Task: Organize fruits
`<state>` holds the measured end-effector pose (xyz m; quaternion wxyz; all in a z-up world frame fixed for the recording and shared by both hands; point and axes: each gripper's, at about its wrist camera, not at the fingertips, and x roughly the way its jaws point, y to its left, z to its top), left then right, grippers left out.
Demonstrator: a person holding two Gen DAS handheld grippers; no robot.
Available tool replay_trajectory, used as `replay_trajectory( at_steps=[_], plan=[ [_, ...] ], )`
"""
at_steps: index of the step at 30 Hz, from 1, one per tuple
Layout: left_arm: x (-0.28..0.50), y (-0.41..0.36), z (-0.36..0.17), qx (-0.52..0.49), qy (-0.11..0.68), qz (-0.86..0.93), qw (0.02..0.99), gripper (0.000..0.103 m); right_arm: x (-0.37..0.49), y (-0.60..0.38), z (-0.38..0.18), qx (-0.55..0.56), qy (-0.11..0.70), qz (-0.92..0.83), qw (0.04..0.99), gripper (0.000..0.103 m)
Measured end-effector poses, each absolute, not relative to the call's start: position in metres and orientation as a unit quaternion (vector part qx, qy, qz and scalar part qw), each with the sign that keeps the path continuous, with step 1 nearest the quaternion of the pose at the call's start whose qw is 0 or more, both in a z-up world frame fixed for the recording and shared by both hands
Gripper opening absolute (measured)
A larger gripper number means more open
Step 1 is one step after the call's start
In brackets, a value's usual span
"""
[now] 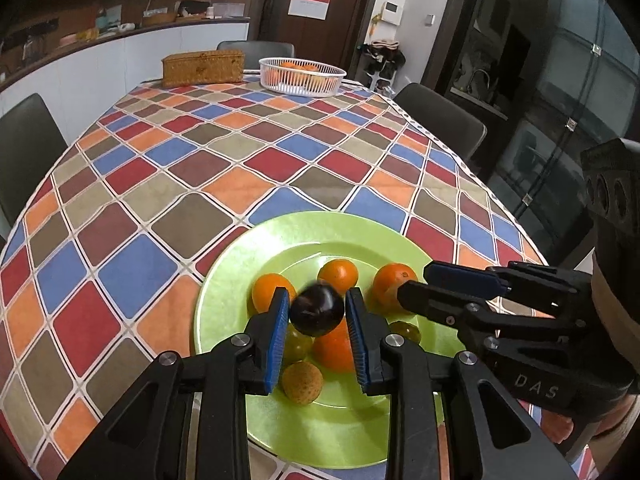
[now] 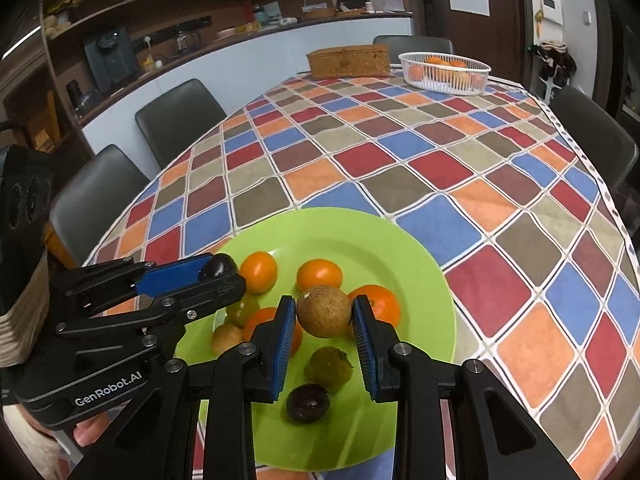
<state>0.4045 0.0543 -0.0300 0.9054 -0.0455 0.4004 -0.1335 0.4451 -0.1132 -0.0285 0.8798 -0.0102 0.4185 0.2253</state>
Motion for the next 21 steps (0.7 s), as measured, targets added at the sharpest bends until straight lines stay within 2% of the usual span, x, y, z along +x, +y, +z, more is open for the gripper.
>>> replay_trajectory(
  at_steps=[3,10,19,21],
  plan=[
    [0.398,0.052,-0.025,-0.033,0.394,-0.128,0.909,0.029,0.442,-0.117,-0.026,-0.004,0.416,0.223,0.881,0.035],
    [0.368,0.050,-0.004,-0.011,0.368,-0.111,0.923,0.031,0.419,-0.125,-0.011,-0.003,0.395,0.210,0.894,0.035],
    [0.312,0.041,0.036,0.002,0.322,-0.101,0.941,0.039,0.366,-0.143,0.023,0.013,0.355,0.198,0.913,0.036],
    [0.298,0.037,0.043,0.008,0.312,-0.098,0.945,0.043,0.354,-0.147,0.029,0.016,0.348,0.196,0.917,0.039]
  ],
)
